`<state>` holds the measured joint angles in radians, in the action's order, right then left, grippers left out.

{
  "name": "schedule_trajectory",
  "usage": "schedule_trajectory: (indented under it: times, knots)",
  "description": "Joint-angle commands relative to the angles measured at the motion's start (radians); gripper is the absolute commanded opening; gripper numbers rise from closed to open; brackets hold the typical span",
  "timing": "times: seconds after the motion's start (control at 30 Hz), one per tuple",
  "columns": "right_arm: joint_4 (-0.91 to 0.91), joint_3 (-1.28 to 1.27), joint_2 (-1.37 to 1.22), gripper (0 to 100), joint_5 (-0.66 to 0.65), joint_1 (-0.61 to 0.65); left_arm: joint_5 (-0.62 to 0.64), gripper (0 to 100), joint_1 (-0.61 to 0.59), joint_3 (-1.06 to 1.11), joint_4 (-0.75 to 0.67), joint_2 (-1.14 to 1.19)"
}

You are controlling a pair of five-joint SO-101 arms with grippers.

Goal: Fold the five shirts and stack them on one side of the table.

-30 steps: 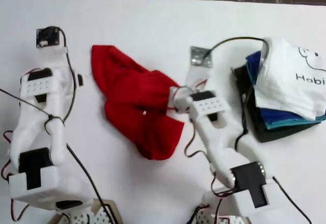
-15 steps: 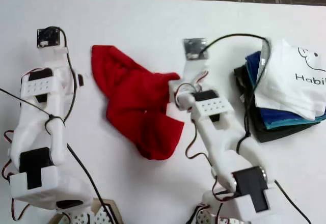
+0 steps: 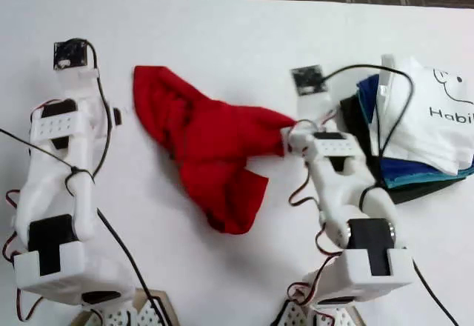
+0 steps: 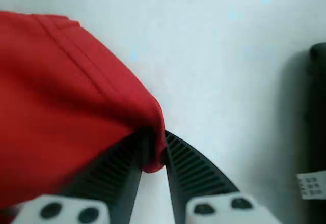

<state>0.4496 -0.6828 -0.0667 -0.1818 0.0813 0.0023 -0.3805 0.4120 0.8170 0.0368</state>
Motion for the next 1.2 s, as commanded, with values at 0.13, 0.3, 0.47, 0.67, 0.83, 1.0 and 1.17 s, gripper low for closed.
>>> schedule_trajectory:
  times: [0.13,0.3,0.47,0.67,0.83,1.0,1.17]
  knots:
    - [-0.039,0.041,0.001,2.2,0.167,-0.116,0.008,20,0.002,-0.022,-0.040,0.038]
    - [-0.053,0.041,0.001,2.2,0.204,-0.136,0.006,21,0.017,-0.127,0.000,0.094]
    - [-0.053,0.043,0.001,2.2,0.204,-0.127,-0.061,27,0.115,-0.351,0.123,0.098]
    - [-0.053,0.043,0.001,2.1,0.204,-0.127,-0.075,32,0.204,-0.464,0.091,0.176]
    - [-0.053,0.043,0.001,2.1,0.204,-0.127,-0.075,32,0.258,-0.555,0.086,0.371]
    - [-0.053,0.043,0.001,2.1,0.204,-0.127,-0.110,31,0.267,-0.705,0.095,0.577]
    - [-0.053,0.043,0.001,2.1,0.204,-0.127,-0.247,20,0.272,-0.886,0.258,0.726]
